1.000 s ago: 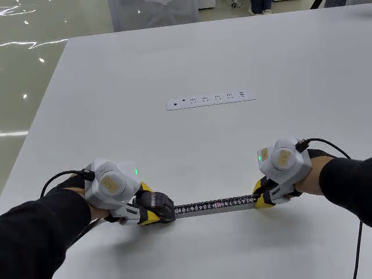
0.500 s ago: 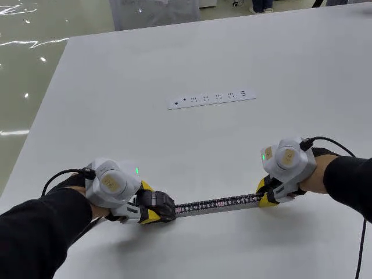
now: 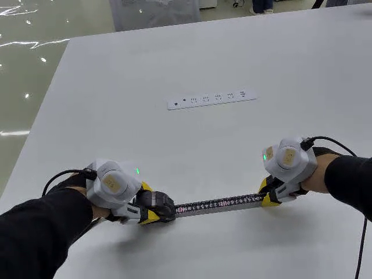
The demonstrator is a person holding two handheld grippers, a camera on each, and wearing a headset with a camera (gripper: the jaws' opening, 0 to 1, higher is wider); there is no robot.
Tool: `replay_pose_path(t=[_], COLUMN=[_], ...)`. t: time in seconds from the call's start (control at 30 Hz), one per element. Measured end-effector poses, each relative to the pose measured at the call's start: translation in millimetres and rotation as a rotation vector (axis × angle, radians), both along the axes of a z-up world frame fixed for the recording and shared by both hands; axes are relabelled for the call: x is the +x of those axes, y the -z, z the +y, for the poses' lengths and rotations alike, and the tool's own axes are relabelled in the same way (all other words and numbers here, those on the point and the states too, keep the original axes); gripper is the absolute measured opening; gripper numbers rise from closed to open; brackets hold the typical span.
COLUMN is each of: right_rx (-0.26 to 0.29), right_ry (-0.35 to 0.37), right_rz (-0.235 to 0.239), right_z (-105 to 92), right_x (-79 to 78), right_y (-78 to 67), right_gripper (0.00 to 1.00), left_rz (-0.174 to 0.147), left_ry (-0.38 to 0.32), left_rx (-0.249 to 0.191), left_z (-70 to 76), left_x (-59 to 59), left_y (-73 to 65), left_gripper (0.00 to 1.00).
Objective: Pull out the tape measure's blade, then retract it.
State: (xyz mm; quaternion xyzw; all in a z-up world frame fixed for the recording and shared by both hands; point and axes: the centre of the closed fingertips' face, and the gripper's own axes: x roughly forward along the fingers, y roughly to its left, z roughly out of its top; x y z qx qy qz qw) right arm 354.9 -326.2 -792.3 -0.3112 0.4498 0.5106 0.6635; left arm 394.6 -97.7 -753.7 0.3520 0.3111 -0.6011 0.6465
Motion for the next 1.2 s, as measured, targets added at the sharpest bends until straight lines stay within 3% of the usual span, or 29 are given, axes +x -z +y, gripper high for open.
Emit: replay_pose_path(t=[1.2], right_rx=[-0.018], right_ry=[-0.007], right_rz=[-0.004], right_z=[-22.0], right_x=[-4.5], right_y=[1.5], right_gripper=[0.05], left_rz=[0.001], left_ry=[0.003], left_rx=[-0.004], left_z=[-1.2], left_x=[-0.8], left_y=[1.4], left_gripper=[0.28])
